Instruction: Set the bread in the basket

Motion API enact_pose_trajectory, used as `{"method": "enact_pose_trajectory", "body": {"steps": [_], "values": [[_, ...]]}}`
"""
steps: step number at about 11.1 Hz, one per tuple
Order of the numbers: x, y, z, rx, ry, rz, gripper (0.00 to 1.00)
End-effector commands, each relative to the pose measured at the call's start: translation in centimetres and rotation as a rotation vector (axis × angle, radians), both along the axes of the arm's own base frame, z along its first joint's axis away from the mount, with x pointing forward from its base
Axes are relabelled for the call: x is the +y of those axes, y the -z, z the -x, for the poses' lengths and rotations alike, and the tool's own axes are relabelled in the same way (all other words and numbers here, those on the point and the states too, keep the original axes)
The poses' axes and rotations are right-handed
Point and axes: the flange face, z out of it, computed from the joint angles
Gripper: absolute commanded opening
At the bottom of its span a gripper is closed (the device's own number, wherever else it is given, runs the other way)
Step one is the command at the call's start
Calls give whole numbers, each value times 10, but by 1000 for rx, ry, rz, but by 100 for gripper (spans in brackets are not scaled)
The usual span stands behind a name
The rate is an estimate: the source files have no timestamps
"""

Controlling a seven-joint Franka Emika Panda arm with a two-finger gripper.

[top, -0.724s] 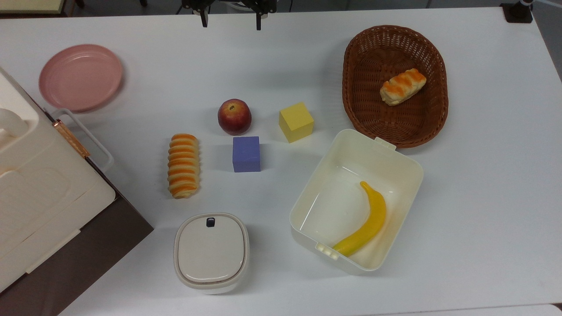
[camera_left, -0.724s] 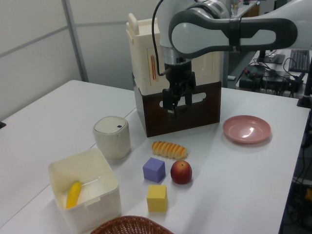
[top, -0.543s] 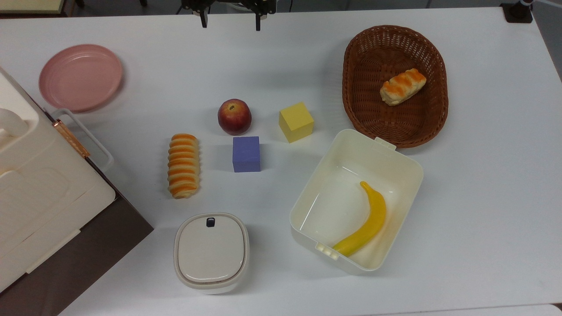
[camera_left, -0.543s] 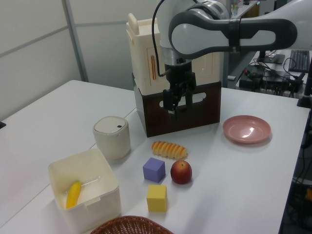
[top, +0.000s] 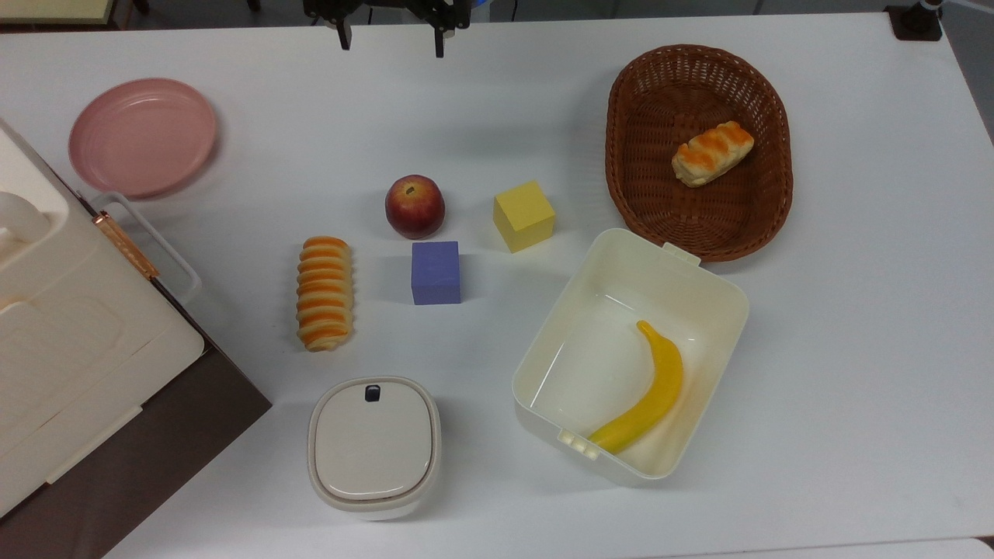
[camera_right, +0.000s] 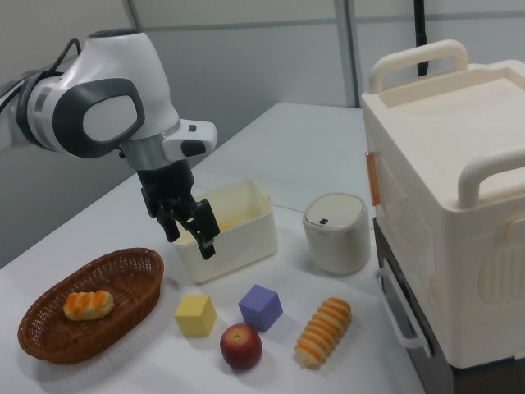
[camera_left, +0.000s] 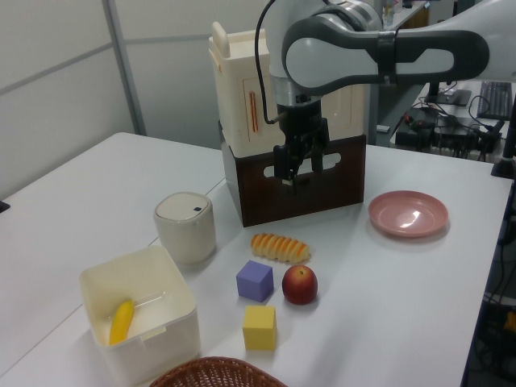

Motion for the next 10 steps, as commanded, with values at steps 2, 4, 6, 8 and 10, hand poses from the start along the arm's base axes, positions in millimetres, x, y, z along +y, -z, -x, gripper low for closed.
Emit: {"method": "enact_pose_trajectory", "body": {"steps": [2,4,6,8,10], "values": [[2,2,7,21,-5,-7,100],[4,3,7,22,-11,-7,100],[7,5,6,22,-17,-7,100],[7,15,0,34,-19,-4,100],[-1,24,-9,27,-36,26,100]]}}
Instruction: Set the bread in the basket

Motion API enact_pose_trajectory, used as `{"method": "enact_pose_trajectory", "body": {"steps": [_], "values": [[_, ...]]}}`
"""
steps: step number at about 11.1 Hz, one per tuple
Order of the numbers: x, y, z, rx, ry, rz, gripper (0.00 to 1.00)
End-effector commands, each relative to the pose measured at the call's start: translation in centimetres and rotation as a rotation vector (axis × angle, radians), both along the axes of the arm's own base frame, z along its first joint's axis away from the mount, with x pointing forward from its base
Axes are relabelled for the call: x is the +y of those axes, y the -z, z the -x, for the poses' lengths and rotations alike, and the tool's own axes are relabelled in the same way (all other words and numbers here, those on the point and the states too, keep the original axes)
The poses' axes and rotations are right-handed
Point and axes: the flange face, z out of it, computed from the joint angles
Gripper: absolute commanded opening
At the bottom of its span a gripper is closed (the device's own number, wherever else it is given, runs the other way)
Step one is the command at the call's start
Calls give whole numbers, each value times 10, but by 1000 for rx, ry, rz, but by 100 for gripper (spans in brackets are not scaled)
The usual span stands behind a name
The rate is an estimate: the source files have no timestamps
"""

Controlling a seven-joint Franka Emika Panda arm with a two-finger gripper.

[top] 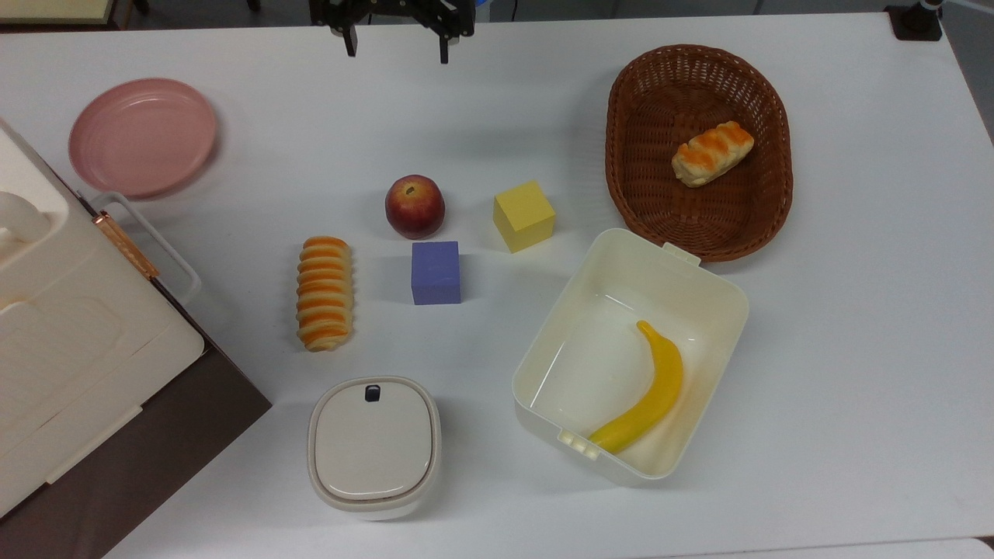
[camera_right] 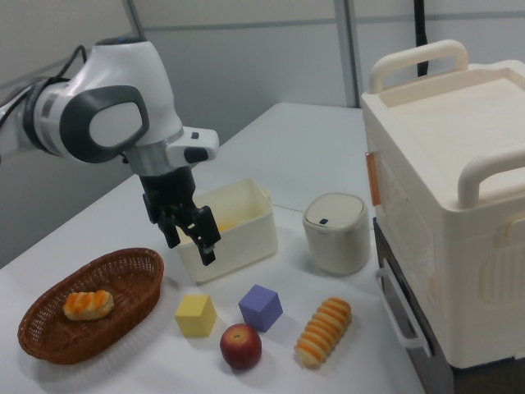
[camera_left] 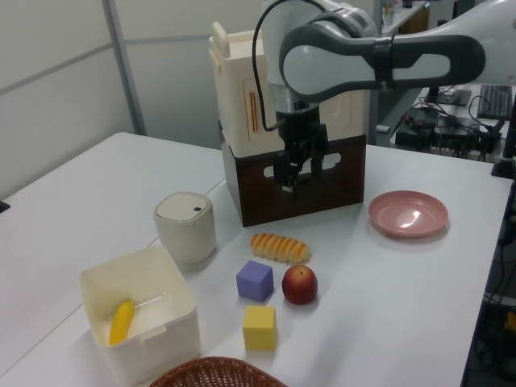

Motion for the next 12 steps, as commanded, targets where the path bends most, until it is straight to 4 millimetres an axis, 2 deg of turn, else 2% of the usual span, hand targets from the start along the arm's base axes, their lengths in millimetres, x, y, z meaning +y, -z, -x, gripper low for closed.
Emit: {"method": "enact_pose_trajectory", "body": {"steps": [1,2,4,5,9,12], "values": [[-18,19,-12,8,-65,33,100],[-27,29,-17,19,-113,30,100],[-65,44,-29,-3,-134,11,100],[-75,54,-36,-17,-140,2,100],[-104,118,-73,-76,-138,7,100],[-107,172,-93,-85,-139,14,100]]}}
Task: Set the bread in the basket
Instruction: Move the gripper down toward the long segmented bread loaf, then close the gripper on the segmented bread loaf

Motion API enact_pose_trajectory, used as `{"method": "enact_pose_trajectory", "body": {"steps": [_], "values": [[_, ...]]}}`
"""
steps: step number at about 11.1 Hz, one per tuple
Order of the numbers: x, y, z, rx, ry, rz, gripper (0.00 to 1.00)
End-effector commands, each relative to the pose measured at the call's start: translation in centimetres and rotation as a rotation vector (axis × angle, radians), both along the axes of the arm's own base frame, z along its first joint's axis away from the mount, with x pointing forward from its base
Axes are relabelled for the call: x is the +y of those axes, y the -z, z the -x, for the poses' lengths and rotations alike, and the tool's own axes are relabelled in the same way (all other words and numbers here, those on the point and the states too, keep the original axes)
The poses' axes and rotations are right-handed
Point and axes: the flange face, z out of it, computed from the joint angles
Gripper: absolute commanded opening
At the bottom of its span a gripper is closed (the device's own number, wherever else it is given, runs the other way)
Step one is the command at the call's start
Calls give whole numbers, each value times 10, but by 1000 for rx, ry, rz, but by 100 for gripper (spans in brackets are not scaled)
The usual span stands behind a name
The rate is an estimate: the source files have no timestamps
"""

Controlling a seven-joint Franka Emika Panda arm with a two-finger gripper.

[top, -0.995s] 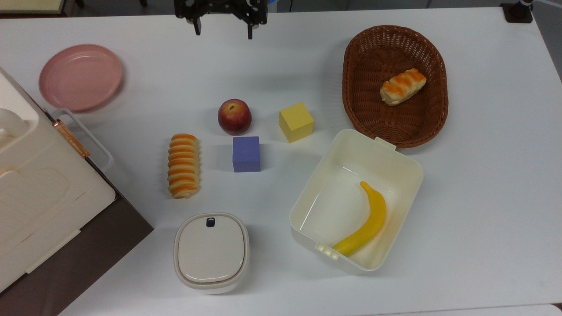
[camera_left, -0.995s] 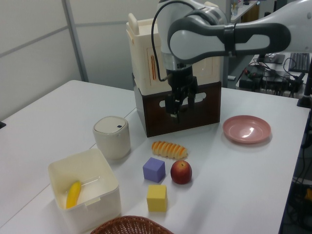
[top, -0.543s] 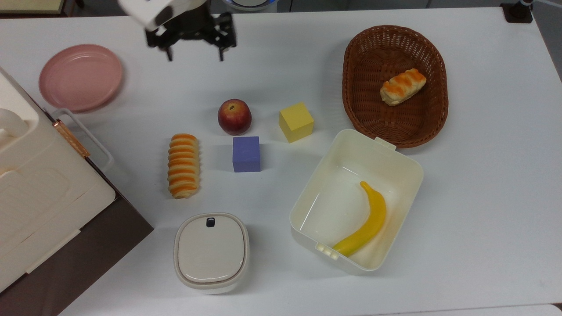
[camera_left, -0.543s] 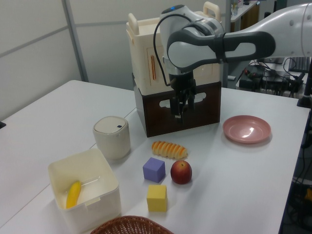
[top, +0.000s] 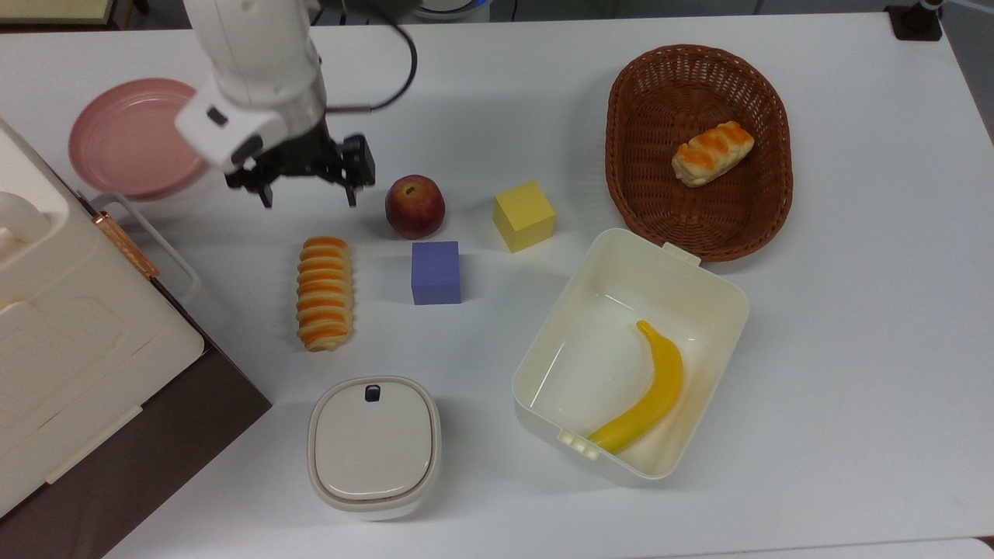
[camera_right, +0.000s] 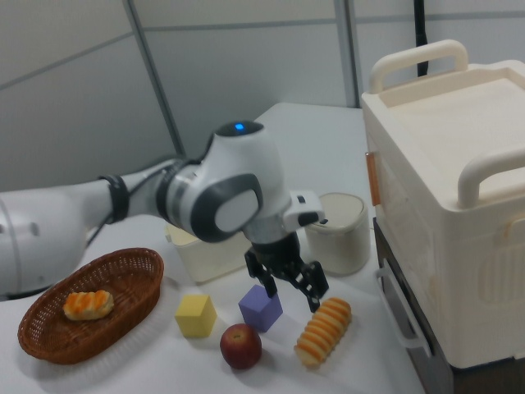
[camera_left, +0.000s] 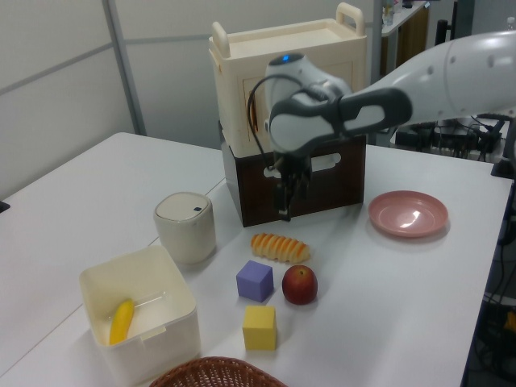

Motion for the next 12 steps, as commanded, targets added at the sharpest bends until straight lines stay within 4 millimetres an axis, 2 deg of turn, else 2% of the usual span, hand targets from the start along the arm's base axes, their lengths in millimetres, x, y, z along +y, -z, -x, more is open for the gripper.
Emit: {"method": "enact_pose_trajectory", "body": {"steps": [1,5,7,11,12], "values": [[-6,47,-18,-30,-12,-7,100],[-10,90,-28,-36,-8,-3,100],[-19,104,-30,-48,7,-1,100],[-19,121,-32,-50,19,-5,100],[-19,126,-33,-57,56,-5,91]]}}
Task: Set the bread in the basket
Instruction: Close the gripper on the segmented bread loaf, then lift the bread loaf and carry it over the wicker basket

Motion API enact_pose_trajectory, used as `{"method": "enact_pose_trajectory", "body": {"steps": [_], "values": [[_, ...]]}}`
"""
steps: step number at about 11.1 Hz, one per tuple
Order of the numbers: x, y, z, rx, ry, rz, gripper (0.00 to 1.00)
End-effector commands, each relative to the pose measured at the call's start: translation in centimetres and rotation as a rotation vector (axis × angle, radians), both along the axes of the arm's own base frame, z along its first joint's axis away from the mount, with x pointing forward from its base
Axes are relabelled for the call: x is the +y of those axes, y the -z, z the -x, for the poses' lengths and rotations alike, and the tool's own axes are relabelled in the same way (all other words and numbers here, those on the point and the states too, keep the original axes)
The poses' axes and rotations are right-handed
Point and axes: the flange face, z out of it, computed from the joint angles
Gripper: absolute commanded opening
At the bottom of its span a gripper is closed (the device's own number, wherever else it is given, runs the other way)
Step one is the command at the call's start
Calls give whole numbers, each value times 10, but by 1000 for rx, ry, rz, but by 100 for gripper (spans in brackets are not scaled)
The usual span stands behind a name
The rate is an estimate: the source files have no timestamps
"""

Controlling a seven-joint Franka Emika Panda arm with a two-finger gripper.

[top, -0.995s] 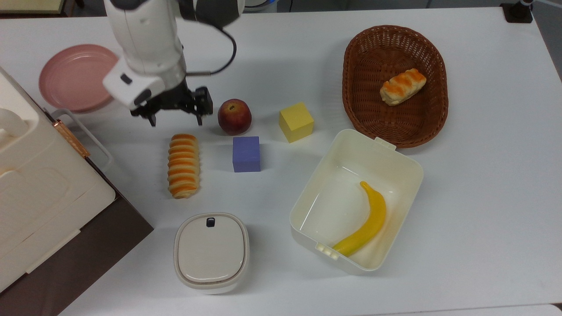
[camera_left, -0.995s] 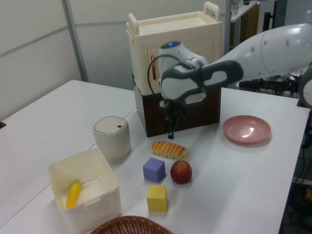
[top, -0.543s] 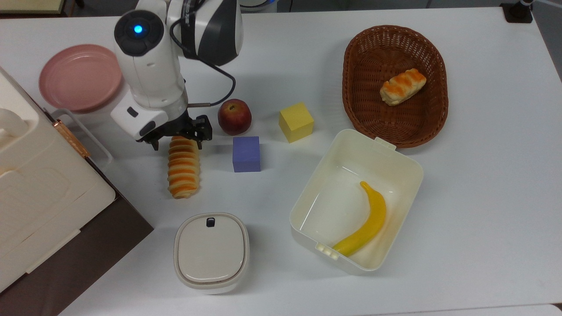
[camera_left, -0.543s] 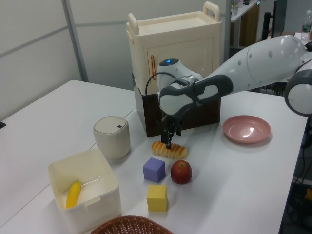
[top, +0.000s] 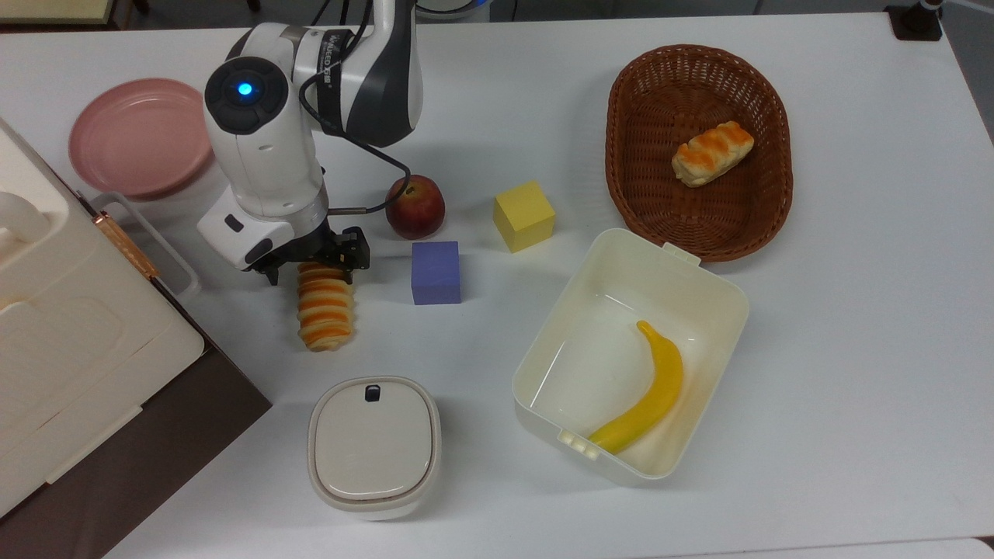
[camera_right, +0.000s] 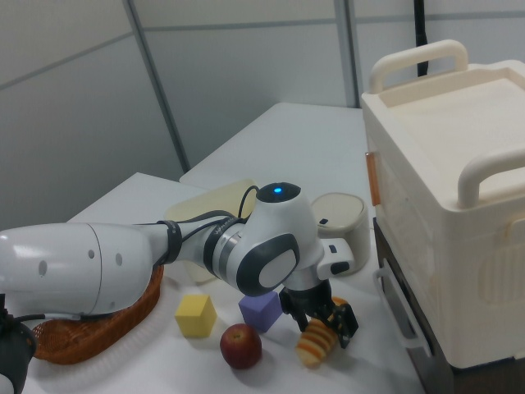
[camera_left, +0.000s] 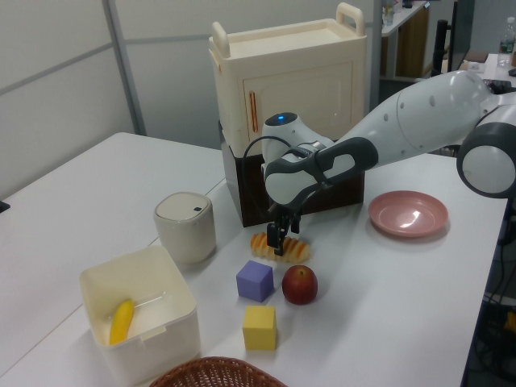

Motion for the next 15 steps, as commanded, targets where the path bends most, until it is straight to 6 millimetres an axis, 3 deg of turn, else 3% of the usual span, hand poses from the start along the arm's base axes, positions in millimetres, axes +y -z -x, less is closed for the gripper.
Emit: {"method": "enact_pose_trajectory", "body": {"steps": [1,2,3,6,8,9,12,15], "values": [[2,5,-2,-34,60,-13,66],[3,5,-2,-33,65,-15,48],[3,3,-3,-36,81,-16,39],[12,-13,-3,-50,77,-18,39],[25,-41,-2,-62,59,-19,39],[41,-61,-1,-68,37,-18,40],[117,-107,10,-50,-23,-28,41],[182,-168,41,-19,-104,-34,41]]}}
